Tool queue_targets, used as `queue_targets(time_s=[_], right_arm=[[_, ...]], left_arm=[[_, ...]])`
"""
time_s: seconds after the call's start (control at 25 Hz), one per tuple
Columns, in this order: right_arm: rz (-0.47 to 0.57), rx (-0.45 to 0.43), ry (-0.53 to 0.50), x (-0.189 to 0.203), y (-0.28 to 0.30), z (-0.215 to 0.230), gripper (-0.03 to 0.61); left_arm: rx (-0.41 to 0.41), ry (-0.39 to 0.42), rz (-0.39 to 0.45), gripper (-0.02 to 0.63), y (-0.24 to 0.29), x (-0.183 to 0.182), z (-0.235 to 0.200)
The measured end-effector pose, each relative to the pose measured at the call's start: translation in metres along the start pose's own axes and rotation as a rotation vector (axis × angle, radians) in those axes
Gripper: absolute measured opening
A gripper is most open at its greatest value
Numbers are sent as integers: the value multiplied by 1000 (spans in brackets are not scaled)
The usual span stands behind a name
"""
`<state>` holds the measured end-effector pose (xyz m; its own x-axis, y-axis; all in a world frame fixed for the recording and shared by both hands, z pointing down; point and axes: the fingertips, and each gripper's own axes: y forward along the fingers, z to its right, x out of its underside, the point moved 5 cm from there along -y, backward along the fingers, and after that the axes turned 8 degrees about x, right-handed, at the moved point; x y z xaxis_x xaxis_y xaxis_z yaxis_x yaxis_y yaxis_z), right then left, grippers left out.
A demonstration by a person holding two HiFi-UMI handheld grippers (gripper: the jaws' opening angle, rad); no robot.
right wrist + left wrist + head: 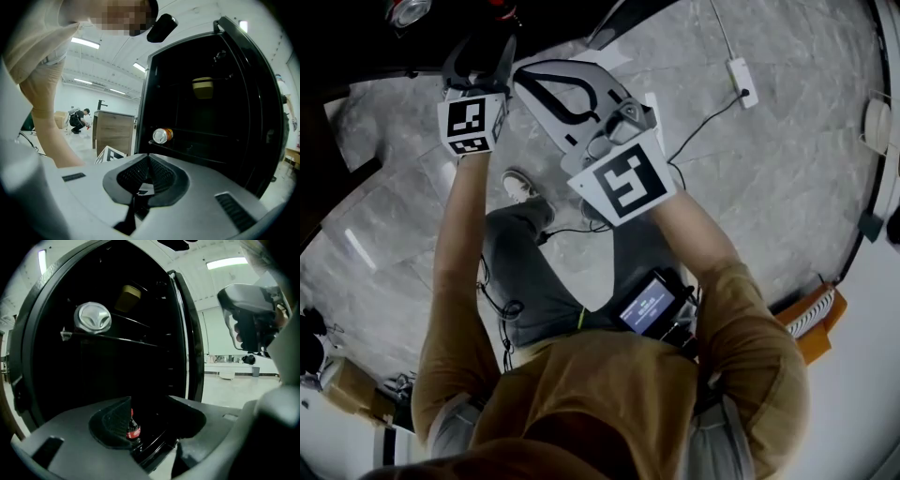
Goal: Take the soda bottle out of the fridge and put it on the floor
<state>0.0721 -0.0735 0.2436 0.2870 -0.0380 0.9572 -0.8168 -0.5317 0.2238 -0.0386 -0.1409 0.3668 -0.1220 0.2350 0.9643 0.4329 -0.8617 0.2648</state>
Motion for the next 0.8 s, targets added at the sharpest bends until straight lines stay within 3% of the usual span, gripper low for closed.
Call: queue_targets(time_s=[0.44,0.6,0.8], right_arm=[[-8,-10,13,96,46,3,2],[4,-11,-11,97,52,6,2],[28,2,-41,95,46,9,2]], left_arm=[[-57,-18,-36,284,70,71,-38],[-74,-45,-45,325,79,84,-46],[-117,-75,-32,339,82,74,-53]])
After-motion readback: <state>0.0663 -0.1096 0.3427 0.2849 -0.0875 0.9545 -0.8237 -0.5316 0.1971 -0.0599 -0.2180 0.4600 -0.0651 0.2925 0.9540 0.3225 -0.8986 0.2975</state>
